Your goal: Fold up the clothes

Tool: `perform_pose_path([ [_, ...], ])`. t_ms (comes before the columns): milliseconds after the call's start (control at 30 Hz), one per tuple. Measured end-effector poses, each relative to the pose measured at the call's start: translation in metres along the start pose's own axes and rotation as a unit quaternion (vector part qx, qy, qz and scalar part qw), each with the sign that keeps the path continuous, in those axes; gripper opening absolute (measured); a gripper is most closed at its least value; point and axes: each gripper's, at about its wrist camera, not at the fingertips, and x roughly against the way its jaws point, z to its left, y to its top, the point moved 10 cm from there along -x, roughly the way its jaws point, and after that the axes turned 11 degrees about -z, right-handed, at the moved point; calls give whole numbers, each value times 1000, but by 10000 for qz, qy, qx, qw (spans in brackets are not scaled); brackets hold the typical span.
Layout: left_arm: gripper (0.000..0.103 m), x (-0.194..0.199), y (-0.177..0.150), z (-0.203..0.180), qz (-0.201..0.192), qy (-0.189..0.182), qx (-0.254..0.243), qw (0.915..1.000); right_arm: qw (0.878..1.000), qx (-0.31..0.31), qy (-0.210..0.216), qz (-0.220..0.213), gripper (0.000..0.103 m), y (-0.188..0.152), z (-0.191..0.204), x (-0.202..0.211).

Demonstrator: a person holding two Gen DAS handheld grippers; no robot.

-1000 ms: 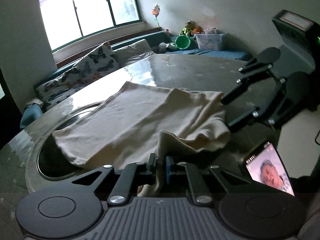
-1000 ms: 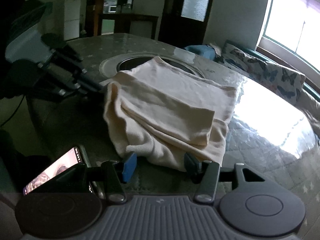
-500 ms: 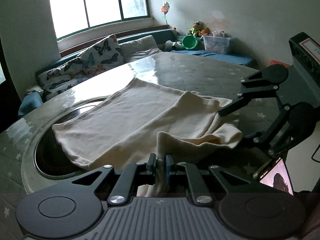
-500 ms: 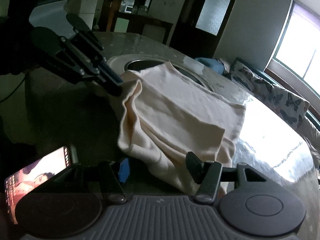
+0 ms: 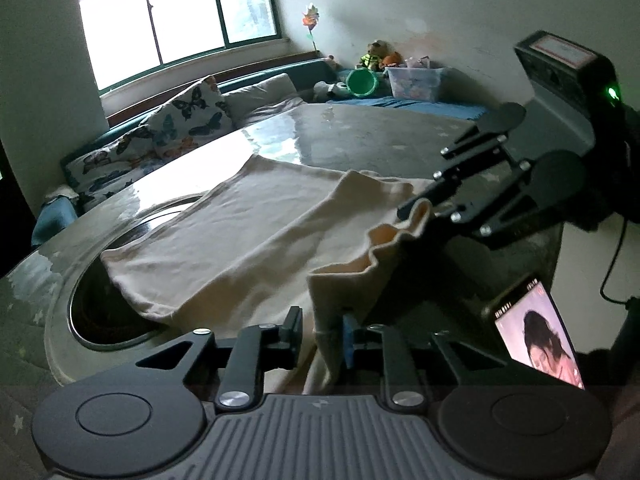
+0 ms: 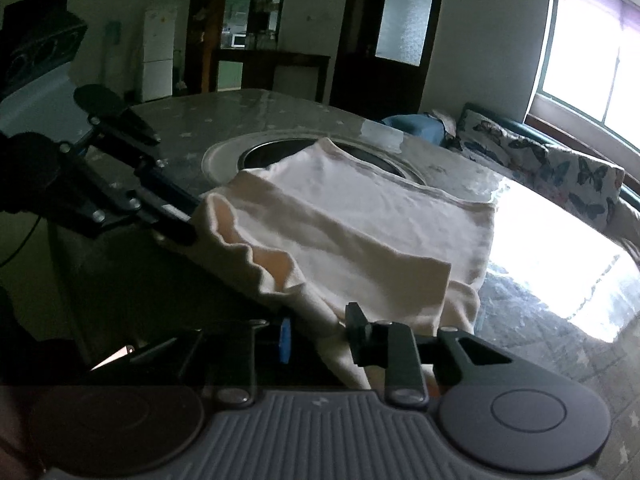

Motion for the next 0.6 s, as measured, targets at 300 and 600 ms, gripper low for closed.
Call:
perform_pose_path([
  [300, 44, 3, -10, -13, 20, -88, -334, 9994, 10000, -18, 9, 1, 25, 0, 1, -1],
  [600, 15, -16, -9, -12, 63, -13, -354, 9994, 9993, 377, 48, 7, 29, -3, 10, -1],
])
